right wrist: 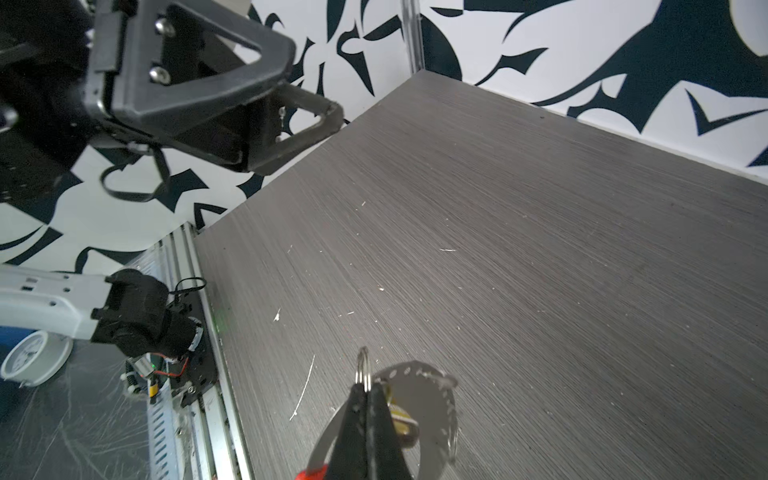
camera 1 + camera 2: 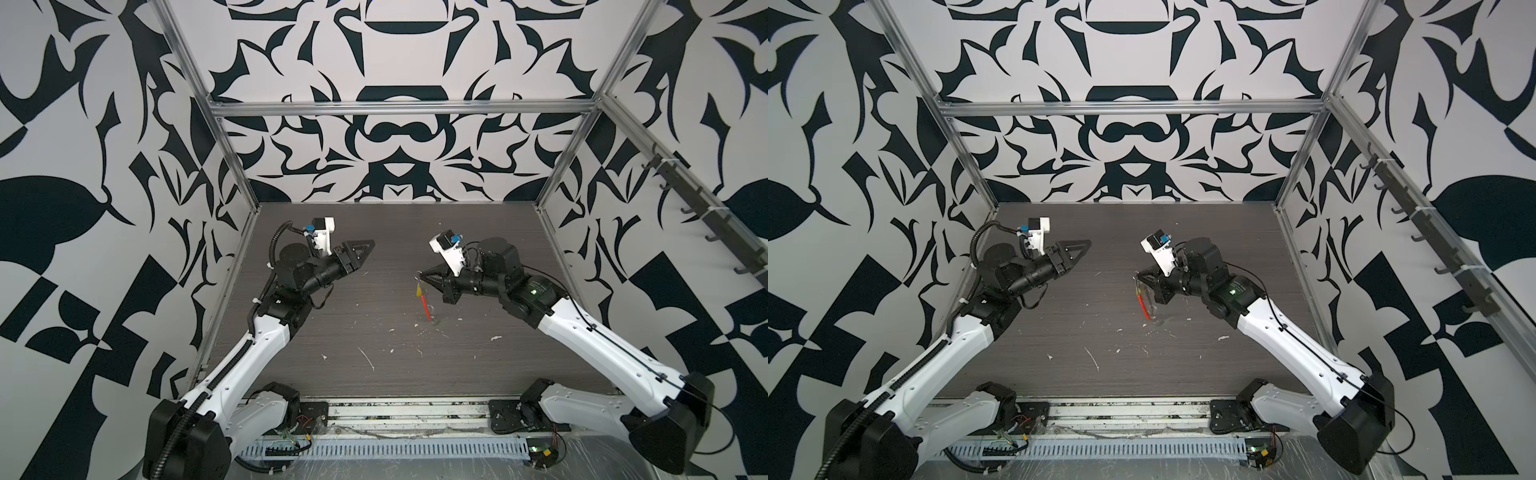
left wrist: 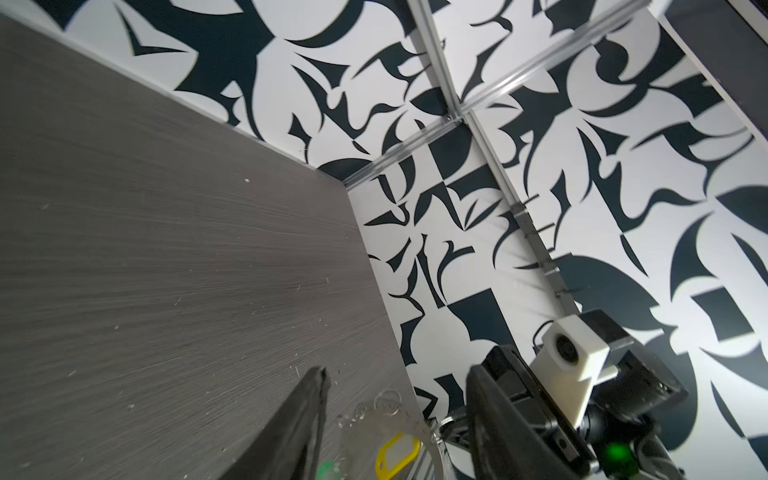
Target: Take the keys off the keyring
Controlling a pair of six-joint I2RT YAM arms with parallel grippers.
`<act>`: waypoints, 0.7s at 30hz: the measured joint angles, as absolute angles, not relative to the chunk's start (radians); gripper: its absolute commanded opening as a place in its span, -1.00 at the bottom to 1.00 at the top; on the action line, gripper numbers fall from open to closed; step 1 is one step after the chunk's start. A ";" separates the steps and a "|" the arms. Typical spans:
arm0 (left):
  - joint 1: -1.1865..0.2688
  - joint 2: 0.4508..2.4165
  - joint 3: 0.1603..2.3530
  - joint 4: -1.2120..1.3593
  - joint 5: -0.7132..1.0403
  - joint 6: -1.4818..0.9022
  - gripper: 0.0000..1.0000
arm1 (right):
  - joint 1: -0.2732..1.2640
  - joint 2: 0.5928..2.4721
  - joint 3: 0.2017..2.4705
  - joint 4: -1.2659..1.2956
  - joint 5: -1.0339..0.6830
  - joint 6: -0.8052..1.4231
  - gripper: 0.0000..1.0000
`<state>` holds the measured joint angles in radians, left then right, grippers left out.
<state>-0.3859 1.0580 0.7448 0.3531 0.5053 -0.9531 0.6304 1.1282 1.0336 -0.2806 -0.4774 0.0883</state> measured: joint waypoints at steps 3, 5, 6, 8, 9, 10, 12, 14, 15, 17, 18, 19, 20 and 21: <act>-0.421 1.088 0.758 0.377 0.567 -0.892 0.01 | 0.630 1.126 1.042 -0.279 -0.537 0.065 -1.00; -0.451 1.102 0.766 0.382 0.601 -0.855 -0.02 | 0.630 1.126 1.045 -0.276 -0.573 0.054 -1.00; -0.467 1.106 0.771 0.382 0.617 -0.836 -0.03 | 0.630 1.126 1.046 -0.273 -0.593 0.051 -1.00; -0.496 1.106 0.780 0.380 0.649 -0.801 -0.05 | 0.626 1.126 1.048 -0.270 -0.626 0.048 -1.00; -0.508 1.105 0.786 0.379 0.664 -0.782 -0.05 | 0.621 1.126 1.050 -0.269 -0.649 0.048 -1.00; -0.517 1.104 0.793 0.376 0.677 -0.766 -0.07 | 0.617 1.126 1.052 -0.268 -0.665 0.048 -1.00; -0.529 1.102 0.806 0.365 0.695 -0.737 -0.10 | 0.602 1.126 1.060 -0.269 -0.705 0.049 -1.00; -0.538 1.102 0.824 0.344 0.706 -0.707 -0.15 | 0.585 1.126 1.066 -0.266 -0.744 0.050 -1.00; -0.543 1.102 0.831 0.333 0.712 -0.693 -0.17 | 0.578 1.126 1.071 -0.266 -0.765 0.051 -1.00; -0.553 1.103 0.844 0.308 0.722 -0.667 -0.18 | 0.569 1.126 1.078 -0.266 -0.794 0.051 -1.00; -0.559 1.103 0.850 0.299 0.725 -0.655 -0.18 | 0.566 1.126 1.081 -0.265 -0.807 0.051 -1.00; -0.566 1.103 0.858 0.286 0.731 -0.645 -0.19 | 0.564 1.126 1.085 -0.266 -0.820 0.052 -1.00; -0.573 1.104 0.864 0.275 0.735 -0.636 -0.17 | 0.564 1.126 1.087 -0.266 -0.830 0.051 -1.00; -0.581 1.105 0.873 0.260 0.740 -0.624 -0.15 | 0.564 1.126 1.089 -0.267 -0.839 0.051 -1.00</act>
<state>-0.5812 1.1046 0.8734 0.2600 0.7399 -0.6235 0.5640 1.1263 1.0885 -0.2668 -0.8394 0.0513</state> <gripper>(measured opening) 0.411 0.054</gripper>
